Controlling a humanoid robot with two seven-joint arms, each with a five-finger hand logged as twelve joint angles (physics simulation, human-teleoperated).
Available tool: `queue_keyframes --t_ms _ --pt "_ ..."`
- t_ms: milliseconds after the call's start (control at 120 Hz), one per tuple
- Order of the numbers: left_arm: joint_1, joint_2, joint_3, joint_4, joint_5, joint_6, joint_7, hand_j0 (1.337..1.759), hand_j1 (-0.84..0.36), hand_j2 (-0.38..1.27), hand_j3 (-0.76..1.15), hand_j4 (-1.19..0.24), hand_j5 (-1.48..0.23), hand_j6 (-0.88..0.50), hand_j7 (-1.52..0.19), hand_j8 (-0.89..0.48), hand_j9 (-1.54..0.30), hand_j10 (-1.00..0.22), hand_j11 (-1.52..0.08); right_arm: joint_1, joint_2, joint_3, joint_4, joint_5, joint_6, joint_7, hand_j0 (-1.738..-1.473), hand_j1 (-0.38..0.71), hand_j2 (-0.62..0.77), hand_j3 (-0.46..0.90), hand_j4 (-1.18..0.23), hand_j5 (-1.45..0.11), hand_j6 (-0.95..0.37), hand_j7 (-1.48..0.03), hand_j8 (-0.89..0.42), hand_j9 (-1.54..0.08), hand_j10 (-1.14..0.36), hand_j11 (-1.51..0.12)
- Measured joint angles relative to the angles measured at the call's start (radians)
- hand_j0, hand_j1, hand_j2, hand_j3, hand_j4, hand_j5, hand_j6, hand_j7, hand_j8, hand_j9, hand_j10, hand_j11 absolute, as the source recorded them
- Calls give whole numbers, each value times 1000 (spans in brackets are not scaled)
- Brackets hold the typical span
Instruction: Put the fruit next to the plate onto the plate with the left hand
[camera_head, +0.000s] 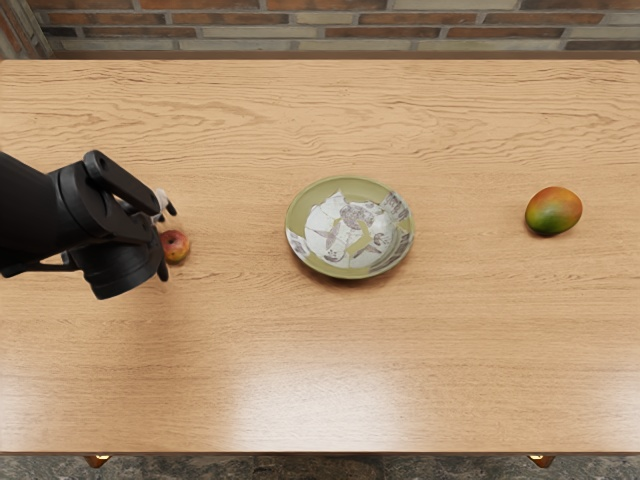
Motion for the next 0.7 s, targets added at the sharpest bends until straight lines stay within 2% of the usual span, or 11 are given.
queue_keyframes --t_ms 700 --pt "18 0 -62 6 53 18 1 1658 1 58 0 -291 -378 -291 -378 -291 -377 -291 -377 0 0 0 0 0 0 0 -1658 -322 -5 0 -22 -29 -22 -29 -22 -29 -22 -29"
